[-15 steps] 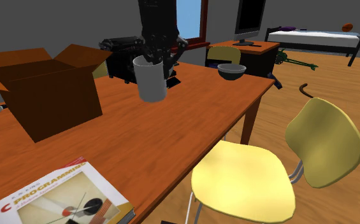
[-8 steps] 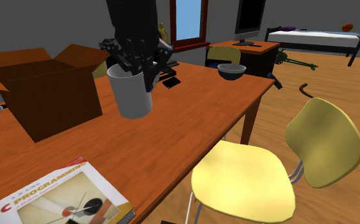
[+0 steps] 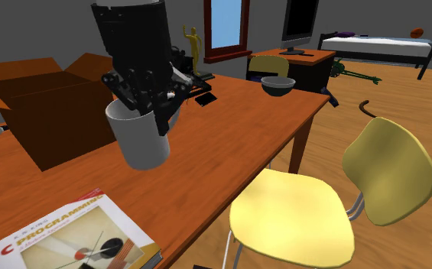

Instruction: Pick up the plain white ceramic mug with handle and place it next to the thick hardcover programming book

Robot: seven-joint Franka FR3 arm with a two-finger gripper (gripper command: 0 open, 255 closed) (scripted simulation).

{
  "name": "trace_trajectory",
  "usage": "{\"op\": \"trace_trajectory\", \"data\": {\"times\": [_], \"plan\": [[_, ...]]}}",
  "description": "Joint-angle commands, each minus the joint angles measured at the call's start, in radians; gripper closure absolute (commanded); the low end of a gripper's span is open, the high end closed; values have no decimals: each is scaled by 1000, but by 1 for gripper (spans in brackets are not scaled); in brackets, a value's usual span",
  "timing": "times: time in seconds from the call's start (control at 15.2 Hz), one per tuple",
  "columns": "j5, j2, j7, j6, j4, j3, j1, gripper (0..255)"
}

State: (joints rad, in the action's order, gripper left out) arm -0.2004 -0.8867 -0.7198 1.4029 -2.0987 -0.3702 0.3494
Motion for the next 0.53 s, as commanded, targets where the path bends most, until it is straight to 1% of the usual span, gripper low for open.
{"op": "trace_trajectory", "data": {"times": [0.0,0.46], "plan": [[-6,-16,-1,22,-37,-5,4,255],[-25,-65,1,96,-160,-19,19,255]]}}
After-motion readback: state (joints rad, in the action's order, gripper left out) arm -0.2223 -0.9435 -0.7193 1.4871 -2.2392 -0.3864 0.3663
